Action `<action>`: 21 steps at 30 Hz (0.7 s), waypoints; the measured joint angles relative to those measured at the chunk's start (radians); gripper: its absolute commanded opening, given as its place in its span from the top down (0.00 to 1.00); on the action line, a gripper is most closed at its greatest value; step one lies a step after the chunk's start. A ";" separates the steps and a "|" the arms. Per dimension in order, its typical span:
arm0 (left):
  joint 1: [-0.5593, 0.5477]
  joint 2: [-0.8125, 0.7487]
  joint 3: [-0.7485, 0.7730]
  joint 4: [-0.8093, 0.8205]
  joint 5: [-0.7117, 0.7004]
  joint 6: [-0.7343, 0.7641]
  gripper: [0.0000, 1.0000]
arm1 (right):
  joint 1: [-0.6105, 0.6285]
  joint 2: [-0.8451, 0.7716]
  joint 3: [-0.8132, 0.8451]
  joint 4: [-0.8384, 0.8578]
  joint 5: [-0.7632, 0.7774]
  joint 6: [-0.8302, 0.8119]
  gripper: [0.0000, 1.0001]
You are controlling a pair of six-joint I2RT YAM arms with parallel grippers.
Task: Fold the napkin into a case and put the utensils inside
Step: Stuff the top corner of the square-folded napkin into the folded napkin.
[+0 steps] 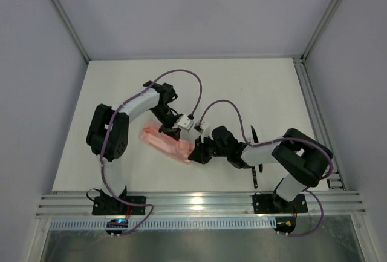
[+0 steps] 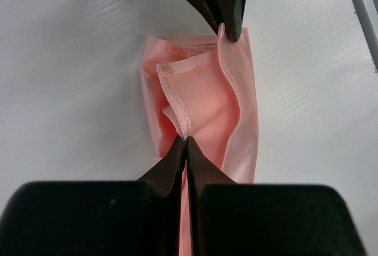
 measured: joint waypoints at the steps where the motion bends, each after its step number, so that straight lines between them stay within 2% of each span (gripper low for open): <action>1: 0.000 0.000 0.000 0.000 0.000 0.000 1.00 | 0.002 0.000 0.000 0.005 0.000 0.006 0.96; 16: 0.000 0.004 0.008 -0.021 -0.012 0.000 1.00 | -0.006 0.001 0.038 0.025 0.076 0.081 0.96; 21: 0.000 0.011 0.010 -0.023 -0.015 0.000 1.00 | -0.031 0.046 0.056 0.049 0.094 0.130 0.96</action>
